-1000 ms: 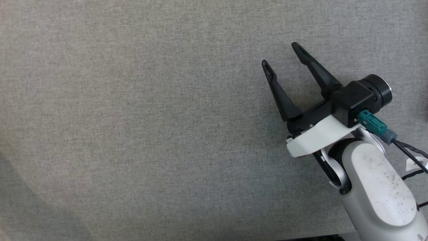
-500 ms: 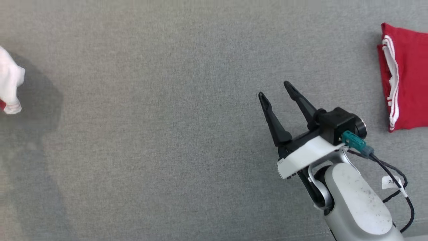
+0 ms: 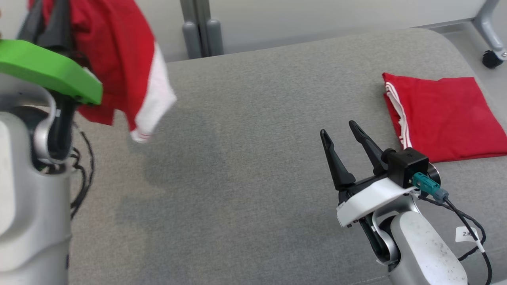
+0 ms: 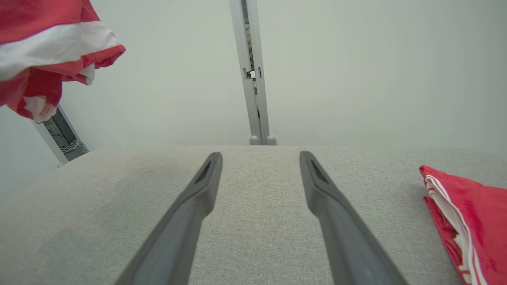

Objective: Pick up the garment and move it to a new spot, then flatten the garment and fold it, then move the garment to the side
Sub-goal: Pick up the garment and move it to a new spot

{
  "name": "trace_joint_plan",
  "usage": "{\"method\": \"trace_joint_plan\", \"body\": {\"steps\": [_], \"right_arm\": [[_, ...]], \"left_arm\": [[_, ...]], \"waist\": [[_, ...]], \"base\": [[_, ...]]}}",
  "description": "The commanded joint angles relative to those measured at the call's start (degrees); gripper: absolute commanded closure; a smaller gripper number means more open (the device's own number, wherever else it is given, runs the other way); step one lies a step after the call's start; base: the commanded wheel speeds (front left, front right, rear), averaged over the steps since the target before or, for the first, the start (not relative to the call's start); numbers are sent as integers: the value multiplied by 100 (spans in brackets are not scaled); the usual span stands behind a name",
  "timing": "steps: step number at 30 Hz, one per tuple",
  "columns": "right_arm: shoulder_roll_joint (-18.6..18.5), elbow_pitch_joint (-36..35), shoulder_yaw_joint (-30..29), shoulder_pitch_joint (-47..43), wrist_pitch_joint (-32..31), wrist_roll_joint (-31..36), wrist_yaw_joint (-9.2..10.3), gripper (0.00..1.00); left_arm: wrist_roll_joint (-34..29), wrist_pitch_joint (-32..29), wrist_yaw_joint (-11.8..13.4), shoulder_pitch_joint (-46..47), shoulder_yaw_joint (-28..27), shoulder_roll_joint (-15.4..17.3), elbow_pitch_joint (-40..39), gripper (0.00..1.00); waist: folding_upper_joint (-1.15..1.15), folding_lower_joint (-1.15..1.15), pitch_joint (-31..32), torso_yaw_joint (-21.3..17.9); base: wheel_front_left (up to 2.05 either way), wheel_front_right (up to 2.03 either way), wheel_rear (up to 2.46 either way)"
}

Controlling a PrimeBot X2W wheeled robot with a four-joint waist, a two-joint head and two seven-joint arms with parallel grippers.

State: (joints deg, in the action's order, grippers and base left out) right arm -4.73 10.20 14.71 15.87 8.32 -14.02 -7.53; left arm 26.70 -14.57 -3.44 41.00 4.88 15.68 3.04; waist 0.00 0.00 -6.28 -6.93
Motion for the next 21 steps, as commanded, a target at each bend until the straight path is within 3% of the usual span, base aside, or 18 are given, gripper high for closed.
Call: {"method": "trace_joint_plan", "body": {"steps": [1,9,16,21], "right_arm": [[2,-38,-6,-39,-14,10,9,0],[50,-139,26,-39,-51,-9,9,0],[80,-172,25,-47,-7,-21,9,0],[86,-151,-66,-113,23,-3,9,0]], "left_arm": [[15,28,59,-144,106,-144,-98,100],[88,459,38,-716,676,-863,247,100],[-32,954,101,-1273,947,-1022,1241,100],[-54,1282,150,-1777,1119,-1092,1958,100]], "waist": [[0,0,198,-471],[0,0,-59,-1034],[0,0,-290,-1315],[0,0,-340,-1246]], "base": [[0,0,0],[0,0,0],[0,0,0],[0,0,0]]}}
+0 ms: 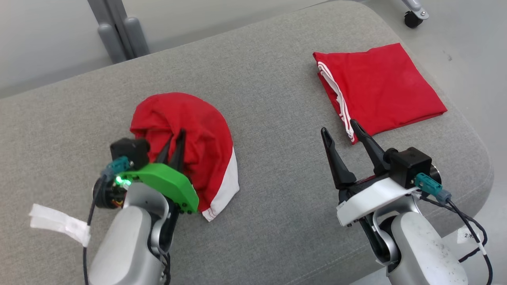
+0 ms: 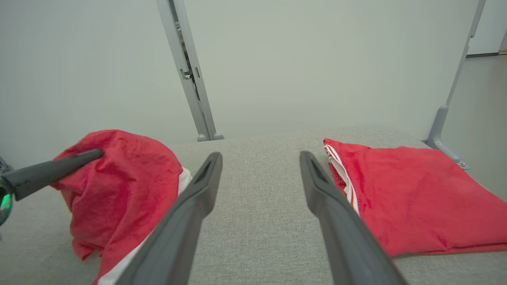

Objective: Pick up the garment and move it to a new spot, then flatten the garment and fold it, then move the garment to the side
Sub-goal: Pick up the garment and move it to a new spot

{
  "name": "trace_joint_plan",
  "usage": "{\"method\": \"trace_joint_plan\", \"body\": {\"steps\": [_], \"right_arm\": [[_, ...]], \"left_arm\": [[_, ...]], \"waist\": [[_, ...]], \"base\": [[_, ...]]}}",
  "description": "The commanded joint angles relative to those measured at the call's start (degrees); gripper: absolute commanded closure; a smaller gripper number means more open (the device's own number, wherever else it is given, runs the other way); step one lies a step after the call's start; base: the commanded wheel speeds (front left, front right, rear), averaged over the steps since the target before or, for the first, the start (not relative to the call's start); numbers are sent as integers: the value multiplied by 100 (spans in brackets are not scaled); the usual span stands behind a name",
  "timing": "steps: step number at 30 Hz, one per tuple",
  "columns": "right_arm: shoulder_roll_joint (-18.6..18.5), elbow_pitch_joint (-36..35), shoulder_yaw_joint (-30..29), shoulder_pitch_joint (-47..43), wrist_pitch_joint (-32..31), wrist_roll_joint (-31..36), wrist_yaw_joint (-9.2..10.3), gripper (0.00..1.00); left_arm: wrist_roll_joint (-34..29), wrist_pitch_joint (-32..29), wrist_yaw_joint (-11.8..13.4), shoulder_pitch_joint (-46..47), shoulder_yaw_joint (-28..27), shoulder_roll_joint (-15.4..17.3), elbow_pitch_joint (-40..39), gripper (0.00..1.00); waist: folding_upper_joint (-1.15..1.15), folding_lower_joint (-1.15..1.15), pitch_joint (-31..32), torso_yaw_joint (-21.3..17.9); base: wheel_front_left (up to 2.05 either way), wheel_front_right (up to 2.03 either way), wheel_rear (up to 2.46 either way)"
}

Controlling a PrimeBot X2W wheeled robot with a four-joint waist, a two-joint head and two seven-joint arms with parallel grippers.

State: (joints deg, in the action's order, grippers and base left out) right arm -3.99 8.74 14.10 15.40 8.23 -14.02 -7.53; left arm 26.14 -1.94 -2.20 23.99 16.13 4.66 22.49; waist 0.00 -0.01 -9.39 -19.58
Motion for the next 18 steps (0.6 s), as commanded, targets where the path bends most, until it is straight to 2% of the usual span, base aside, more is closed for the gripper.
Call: {"method": "trace_joint_plan", "body": {"steps": [1,2,3,8,9,10,18], "right_arm": [[10,2,-67,-100,35,15,9,0],[7,8,-124,-119,32,24,9,0],[6,7,-166,-129,30,25,9,0],[16,-67,-431,-240,11,58,9,0],[16,-148,-592,-273,6,87,9,0],[14,-184,-671,-302,-2,107,9,0],[-30,-355,-1179,-536,-97,222,9,0]], "left_arm": [[14,141,25,-188,55,-26,204,86],[9,260,42,-239,103,-51,319,47],[52,328,41,-285,120,-70,400,0],[326,897,-29,-506,152,-134,462,0],[421,1318,-113,-678,116,-144,256,0],[419,1439,-137,-753,69,-134,145,0],[239,1716,-58,-1451,-519,130,-846,0]], "waist": [[0,1,-12,105],[0,1,8,180],[0,1,29,240],[0,1,179,548],[0,1,270,690],[0,1,302,743],[0,1,533,1085]], "base": [[0,0,0],[0,0,0],[0,0,0],[0,0,0],[0,0,0],[0,0,0],[0,0,0]]}}
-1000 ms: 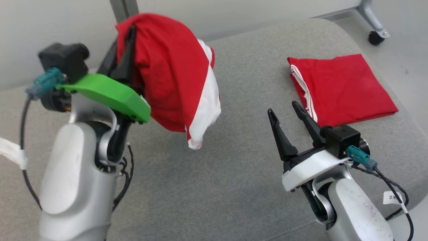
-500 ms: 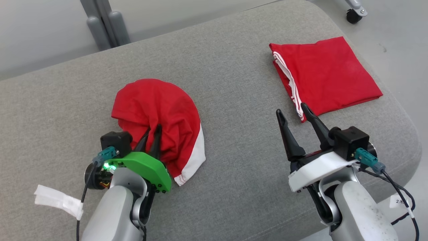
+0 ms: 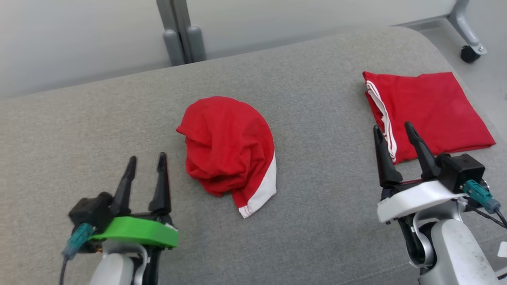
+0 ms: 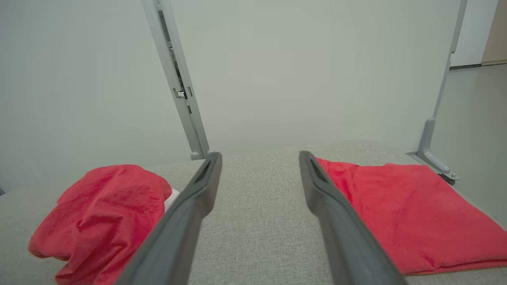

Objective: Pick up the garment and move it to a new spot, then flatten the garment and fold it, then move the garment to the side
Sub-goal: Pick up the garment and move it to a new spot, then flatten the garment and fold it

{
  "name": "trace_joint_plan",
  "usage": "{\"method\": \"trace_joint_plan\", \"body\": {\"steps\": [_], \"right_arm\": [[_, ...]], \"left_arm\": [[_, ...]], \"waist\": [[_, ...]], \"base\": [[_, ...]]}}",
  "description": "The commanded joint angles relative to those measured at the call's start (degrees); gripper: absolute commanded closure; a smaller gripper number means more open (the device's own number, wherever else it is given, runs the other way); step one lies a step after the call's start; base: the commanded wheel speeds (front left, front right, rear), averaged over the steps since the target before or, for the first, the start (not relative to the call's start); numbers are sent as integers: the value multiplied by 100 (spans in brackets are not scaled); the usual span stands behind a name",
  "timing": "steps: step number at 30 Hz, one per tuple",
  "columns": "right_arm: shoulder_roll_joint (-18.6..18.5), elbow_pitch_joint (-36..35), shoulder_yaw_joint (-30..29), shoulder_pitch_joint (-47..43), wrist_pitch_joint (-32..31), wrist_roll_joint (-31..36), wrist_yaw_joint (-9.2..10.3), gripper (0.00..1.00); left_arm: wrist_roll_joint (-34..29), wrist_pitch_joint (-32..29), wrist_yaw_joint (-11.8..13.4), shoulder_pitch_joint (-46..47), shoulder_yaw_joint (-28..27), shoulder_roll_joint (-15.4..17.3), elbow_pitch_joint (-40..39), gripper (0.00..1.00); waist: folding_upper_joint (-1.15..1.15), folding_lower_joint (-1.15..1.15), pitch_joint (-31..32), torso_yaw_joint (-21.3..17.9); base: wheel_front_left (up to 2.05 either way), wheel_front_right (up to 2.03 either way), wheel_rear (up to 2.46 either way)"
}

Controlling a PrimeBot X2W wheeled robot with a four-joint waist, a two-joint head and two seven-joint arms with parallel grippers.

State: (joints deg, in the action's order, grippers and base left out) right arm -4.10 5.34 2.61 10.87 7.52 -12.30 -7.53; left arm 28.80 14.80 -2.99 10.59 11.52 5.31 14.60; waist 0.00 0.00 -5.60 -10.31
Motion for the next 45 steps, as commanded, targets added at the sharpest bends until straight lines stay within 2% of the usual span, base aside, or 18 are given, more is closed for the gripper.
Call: {"method": "trace_joint_plan", "body": {"steps": [1,6,15,26,45], "right_arm": [[-21,-29,-61,-112,-22,61,9,0],[-32,5,-204,-284,32,111,9,0],[-89,376,-31,-451,217,-11,9,0],[-108,794,106,-475,351,-84,9,0],[-126,862,176,-381,352,-71,9,0]], "left_arm": [[-82,41,25,-167,-175,82,-216,0],[-722,35,-53,-625,-650,191,-819,0],[-1335,37,-201,-1251,-1269,118,-925,0],[-1444,38,-367,-1544,-1492,-96,-748,0],[-1491,38,-439,-1537,-1547,-223,-683,0]], "waist": [[0,0,176,185],[0,0,295,340],[0,0,474,487],[0,0,533,630],[0,0,490,655]], "base": [[0,0,0],[0,0,0],[0,0,0],[0,0,0],[0,0,0]]}}
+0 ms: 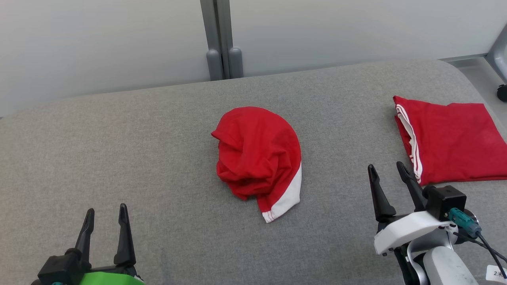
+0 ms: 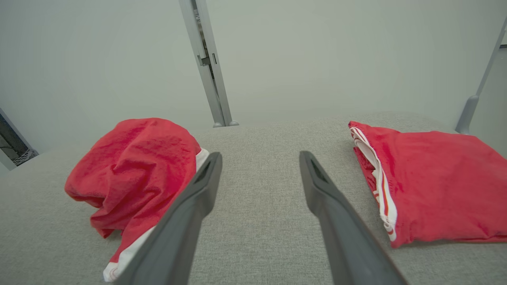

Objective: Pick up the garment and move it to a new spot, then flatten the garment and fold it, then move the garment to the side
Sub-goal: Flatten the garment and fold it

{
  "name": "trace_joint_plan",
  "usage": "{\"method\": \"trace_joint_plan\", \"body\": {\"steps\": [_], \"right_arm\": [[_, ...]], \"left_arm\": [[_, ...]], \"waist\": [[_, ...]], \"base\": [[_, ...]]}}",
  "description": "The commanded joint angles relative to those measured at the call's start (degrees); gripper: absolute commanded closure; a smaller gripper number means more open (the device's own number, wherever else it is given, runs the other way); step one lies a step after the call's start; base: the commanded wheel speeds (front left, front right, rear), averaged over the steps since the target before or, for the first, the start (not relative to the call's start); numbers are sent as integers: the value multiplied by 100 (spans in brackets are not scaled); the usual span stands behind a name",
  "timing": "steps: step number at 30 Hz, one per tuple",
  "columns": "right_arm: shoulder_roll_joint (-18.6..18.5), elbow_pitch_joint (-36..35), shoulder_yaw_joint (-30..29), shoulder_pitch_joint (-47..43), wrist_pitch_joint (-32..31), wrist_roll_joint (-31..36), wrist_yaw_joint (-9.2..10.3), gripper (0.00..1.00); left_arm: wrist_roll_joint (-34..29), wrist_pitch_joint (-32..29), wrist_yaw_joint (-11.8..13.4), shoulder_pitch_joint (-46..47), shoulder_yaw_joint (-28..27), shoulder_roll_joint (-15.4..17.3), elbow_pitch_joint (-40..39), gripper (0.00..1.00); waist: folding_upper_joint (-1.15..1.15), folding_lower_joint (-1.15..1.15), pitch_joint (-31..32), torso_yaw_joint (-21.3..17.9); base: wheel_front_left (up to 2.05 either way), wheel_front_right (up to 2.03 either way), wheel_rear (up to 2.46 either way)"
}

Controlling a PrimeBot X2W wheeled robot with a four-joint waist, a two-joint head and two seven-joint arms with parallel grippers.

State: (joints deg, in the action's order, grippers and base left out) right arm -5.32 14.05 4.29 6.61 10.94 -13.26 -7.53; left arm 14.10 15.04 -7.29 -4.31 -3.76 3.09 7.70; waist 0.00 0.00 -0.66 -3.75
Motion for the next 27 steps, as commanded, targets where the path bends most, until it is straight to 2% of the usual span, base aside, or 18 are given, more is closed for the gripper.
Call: {"method": "trace_joint_plan", "body": {"steps": [1,7,9,18,27], "right_arm": [[1,-12,12,44,14,27,9,0],[2,-41,100,130,43,-13,9,0],[-14,-54,146,183,59,-27,9,0],[-40,-18,468,499,94,-77,9,0],[4,111,845,790,187,-185,9,0]], "left_arm": [[-24,15,-12,-37,-13,-3,12,0],[-11,15,-20,279,17,-9,142,0],[42,2,-23,432,118,14,401,0],[697,-977,-20,2036,1091,571,1644,0],[984,-1332,-21,3215,1825,1049,2675,0]], "waist": [[0,0,-13,-2],[0,0,-176,-83],[0,0,-266,-142],[0,0,-697,-618],[0,0,-1099,-1263]], "base": [[0,0,0],[0,0,0],[0,0,0],[0,0,0],[0,0,0]]}}
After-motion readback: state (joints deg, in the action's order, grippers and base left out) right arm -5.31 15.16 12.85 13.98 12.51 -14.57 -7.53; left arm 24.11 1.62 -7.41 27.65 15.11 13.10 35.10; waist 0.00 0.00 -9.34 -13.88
